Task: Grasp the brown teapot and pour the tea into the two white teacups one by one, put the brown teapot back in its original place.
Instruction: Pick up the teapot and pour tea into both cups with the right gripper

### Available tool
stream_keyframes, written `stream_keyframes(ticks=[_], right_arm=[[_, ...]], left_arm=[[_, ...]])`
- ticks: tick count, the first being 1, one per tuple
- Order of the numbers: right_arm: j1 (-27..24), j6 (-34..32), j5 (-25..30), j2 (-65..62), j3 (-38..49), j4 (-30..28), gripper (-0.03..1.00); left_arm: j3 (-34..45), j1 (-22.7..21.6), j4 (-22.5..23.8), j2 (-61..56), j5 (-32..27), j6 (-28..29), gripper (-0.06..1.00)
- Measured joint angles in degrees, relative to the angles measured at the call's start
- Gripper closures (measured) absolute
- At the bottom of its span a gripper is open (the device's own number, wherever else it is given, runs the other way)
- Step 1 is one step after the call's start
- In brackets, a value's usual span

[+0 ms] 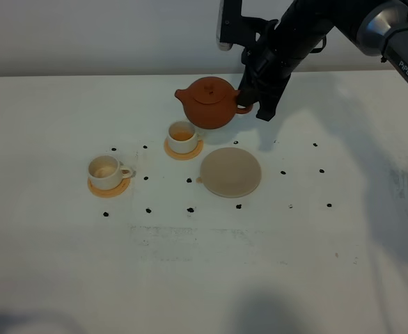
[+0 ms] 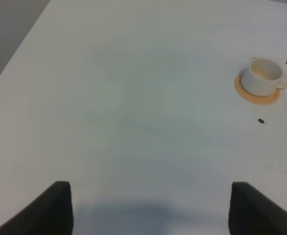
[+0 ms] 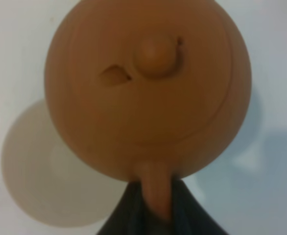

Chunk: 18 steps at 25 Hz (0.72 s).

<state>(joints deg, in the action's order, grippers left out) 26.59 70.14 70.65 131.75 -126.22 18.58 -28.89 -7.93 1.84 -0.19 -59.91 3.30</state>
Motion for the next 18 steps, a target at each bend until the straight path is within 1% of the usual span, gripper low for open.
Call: stream_keyframes(ticks=[5,14,18], right_arm=[[0.0,0.0,-0.07,-2.12,1.06,0.94,0.88],[0.33,0.0,0.05,-7.05,9.78,0.3,0.88],[1.47,-0.07,0.0,-7.44,10.36,-0.47,0.88]], left_arm=[[0.0,0.0,0.0,0.0,0.0,0.0,0.28],[0.0,0.0,0.0,0.0,0.0,0.0,0.28],[0.0,0.0,0.0,0.0,0.0,0.0,0.28]])
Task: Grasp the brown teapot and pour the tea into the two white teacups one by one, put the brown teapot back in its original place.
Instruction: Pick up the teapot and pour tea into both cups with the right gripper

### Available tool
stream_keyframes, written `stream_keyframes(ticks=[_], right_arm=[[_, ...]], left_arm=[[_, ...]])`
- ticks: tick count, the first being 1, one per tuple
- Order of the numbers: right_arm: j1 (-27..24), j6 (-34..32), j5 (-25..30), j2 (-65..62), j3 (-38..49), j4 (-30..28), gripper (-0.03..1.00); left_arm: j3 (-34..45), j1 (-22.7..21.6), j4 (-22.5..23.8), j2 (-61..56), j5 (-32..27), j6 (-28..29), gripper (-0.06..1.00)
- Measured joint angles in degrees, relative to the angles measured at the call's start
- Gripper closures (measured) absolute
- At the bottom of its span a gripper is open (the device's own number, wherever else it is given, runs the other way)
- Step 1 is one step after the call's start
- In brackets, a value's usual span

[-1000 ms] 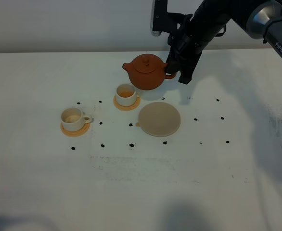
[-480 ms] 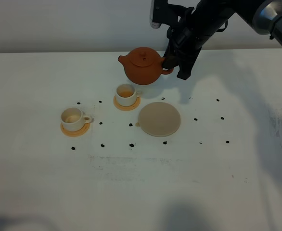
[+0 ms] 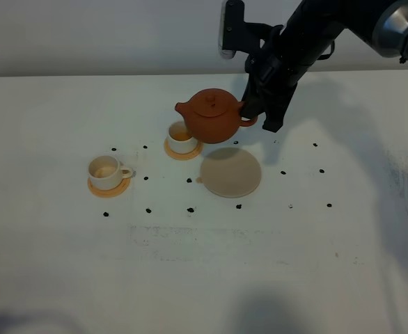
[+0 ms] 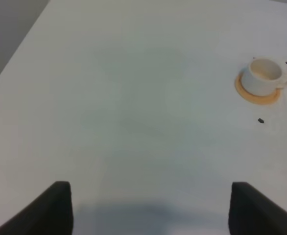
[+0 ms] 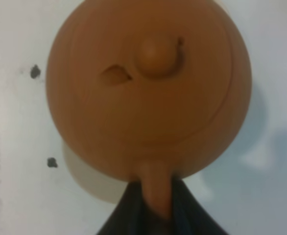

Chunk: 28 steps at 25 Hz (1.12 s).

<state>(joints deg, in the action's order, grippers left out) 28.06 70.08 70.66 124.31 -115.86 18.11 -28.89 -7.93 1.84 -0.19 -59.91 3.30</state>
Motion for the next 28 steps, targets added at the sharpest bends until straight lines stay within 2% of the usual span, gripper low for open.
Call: stream_keyframes(ticks=[5,8,13,16,19,28], right_arm=[[0.91,-0.67,-0.16,-0.84,0.55,0.0,0.88],[0.91,-0.78,-1.14,-3.96,5.13,-0.5,0.88],[0.91,-0.49,-7.77,-10.32,18.34,-0.75,0.88],[0.91,-0.38,-10.92,-11.45,22.71,-0.9,0.88],[0.91,-1.06,-13.63,-11.31,24.06,-1.24,0.88],[1.09,-9.15,-25.3,-8.97,24.07,-3.49,0.88]], left_arm=[[0.0,0.0,0.0,0.0,0.0,0.0,0.28],[0.0,0.0,0.0,0.0,0.0,0.0,0.28],[0.0,0.0,0.0,0.0,0.0,0.0,0.28],[0.0,0.0,0.0,0.0,0.0,0.0,0.28],[0.0,0.0,0.0,0.0,0.0,0.0,0.28],[0.0,0.0,0.0,0.0,0.0,0.0,0.28]])
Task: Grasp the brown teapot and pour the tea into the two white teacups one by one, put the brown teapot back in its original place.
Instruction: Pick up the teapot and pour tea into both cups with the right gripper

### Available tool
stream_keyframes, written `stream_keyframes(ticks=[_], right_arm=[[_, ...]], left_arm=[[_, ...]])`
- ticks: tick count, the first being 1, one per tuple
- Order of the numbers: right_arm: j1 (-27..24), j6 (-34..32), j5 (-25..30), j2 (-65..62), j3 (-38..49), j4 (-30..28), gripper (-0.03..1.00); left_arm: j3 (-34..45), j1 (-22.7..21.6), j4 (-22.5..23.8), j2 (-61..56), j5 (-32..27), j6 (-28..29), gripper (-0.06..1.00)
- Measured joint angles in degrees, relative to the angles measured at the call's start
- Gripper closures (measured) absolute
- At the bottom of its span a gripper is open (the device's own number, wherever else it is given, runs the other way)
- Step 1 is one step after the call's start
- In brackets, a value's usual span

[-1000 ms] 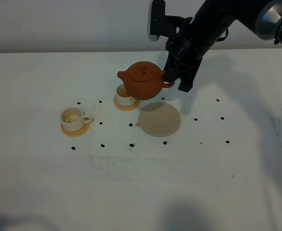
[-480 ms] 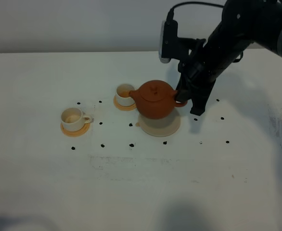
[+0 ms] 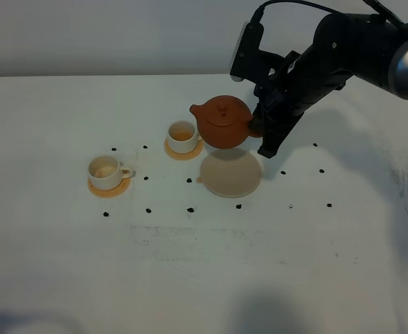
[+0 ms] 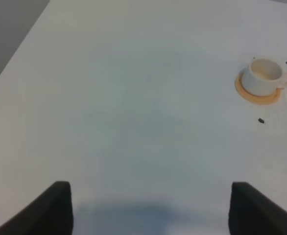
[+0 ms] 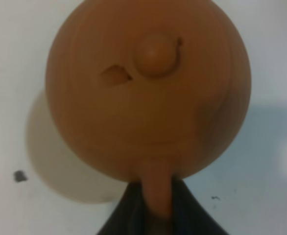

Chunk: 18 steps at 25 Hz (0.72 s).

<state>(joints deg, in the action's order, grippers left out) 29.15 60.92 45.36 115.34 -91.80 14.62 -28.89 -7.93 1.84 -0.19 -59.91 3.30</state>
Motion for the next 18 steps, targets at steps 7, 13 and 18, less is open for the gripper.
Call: stream_keyframes(ticks=[7,13,18], right_arm=[[0.0,-0.28,-2.71,0.33,0.11,0.71,0.88],[0.0,-0.38,-3.14,0.86,0.22,0.99,0.88],[0.65,-2.09,-3.08,0.87,0.28,0.45,0.88]], left_arm=[[0.0,0.0,0.0,0.0,0.0,0.0,0.28],[0.0,0.0,0.0,0.0,0.0,0.0,0.28],[0.0,0.0,0.0,0.0,0.0,0.0,0.28]])
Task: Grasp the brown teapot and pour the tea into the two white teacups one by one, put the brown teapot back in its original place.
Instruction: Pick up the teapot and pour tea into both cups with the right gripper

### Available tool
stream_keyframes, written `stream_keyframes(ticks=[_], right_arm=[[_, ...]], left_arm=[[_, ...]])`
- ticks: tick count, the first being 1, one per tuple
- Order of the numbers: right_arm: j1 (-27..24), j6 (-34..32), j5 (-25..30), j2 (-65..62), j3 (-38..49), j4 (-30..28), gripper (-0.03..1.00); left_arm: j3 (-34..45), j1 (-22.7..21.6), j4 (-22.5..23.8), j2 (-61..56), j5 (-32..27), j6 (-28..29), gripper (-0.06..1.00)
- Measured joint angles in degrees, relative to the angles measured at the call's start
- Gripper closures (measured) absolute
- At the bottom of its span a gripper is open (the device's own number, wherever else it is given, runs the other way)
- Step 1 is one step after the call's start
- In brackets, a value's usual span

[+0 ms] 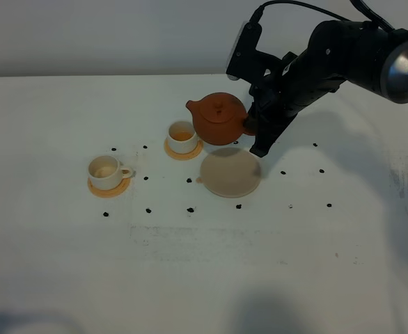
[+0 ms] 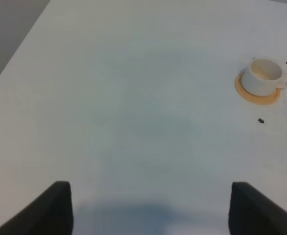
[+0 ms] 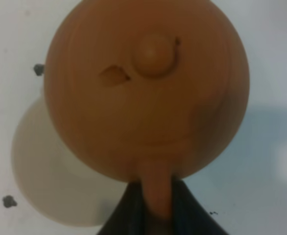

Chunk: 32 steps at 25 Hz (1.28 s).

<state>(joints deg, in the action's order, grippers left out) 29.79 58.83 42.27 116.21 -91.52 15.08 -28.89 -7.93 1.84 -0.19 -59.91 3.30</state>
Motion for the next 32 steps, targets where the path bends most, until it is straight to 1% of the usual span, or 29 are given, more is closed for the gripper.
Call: stream_keyframes(ticks=[5,10,14,17,21,24,28,32], right_arm=[[0.72,-4.51,0.2,0.0,0.0,-4.13,0.88],[0.78,-7.02,0.99,0.0,0.0,-4.57,0.88],[0.78,-7.05,1.53,0.0,0.0,-1.29,0.88],[0.83,-5.35,1.53,0.0,0.0,1.46,0.88],[0.88,-6.65,2.63,0.0,0.0,1.77,0.88],[0.88,-11.61,3.64,0.0,0.0,-0.92,0.88],[1.06,-19.54,3.77,0.0,0.0,-6.92,0.88],[1.39,-21.52,3.77,0.0,0.0,-8.47,0.88]], left_arm=[[0.0,0.0,0.0,0.0,0.0,0.0,0.28],[0.0,0.0,0.0,0.0,0.0,0.0,0.28],[0.0,0.0,0.0,0.0,0.0,0.0,0.28],[0.0,0.0,0.0,0.0,0.0,0.0,0.28],[0.0,0.0,0.0,0.0,0.0,0.0,0.28],[0.0,0.0,0.0,0.0,0.0,0.0,0.28],[0.0,0.0,0.0,0.0,0.0,0.0,0.28],[0.0,0.0,0.0,0.0,0.0,0.0,0.28]])
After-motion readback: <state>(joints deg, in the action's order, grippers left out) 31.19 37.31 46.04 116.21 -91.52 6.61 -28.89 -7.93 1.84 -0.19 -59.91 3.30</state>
